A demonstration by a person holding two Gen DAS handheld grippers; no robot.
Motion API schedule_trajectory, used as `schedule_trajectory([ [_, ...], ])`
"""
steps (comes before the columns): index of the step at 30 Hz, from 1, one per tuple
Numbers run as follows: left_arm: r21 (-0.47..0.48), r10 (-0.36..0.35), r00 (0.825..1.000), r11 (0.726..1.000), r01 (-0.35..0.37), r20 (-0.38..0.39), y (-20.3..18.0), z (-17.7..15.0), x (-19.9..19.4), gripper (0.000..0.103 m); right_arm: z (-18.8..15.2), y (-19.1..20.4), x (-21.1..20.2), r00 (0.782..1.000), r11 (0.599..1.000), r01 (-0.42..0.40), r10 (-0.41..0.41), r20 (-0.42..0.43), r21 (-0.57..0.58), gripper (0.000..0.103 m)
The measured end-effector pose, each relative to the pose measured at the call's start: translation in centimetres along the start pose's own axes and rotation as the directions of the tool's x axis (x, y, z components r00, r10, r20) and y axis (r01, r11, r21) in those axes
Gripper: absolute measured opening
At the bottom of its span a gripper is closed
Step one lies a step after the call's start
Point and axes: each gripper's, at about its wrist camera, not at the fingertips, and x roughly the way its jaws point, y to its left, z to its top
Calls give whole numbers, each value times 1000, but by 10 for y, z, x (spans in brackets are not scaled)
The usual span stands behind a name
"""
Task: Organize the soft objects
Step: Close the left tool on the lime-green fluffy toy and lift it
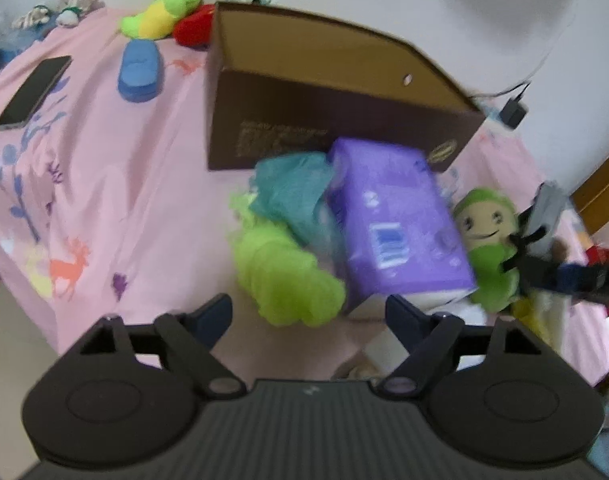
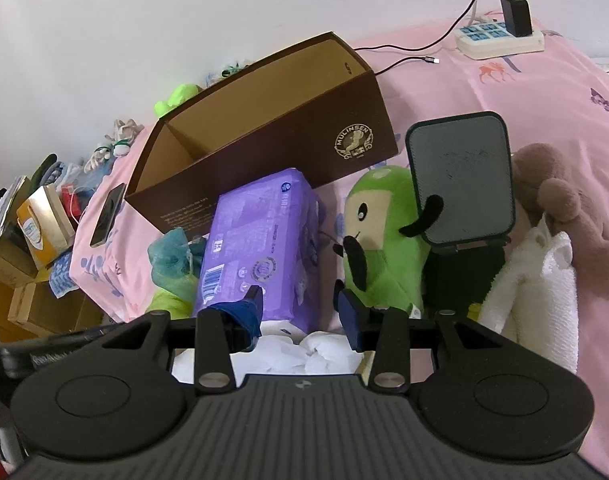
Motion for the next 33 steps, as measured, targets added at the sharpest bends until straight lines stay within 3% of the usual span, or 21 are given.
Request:
schedule_trajectory([
  [2, -7, -7, 1000, 1000, 7, 8, -3, 5, 2, 102, -1, 0, -1, 1000, 1000, 0, 0, -2, -2, 24],
  [4, -10, 22, 1000, 1000, -22, 5, -5, 8, 10, 102, -1, -2, -3, 1000, 1000, 3, -3, 2, -1, 24],
  [6, -17, 41, 999, 999, -41, -13, -5, 9, 19, 95, -2, -4, -6, 1000, 1000, 8, -8, 8, 4, 24],
  [10, -27, 53, 997, 998, -55, -63, 2, 6, 33, 62, -2, -11, -9, 1000, 1000, 19, -19, 12, 25, 24],
  [12, -39, 57, 994, 997, -61, -94, 9, 3, 41, 55, -3, -13, -9, 1000, 999, 25, -25, 12, 34, 24],
  [21, 42, 86, 995, 996, -84, -58, -1, -6, 25, 49, -1, -18, -6, 1000, 998, 26, -26, -5, 54, 24],
  [33, 98, 48, 999, 994, -46, -14, -14, -21, -12, 48, 0, -15, 0, 1000, 999, -4, 5, -29, 42, 24],
])
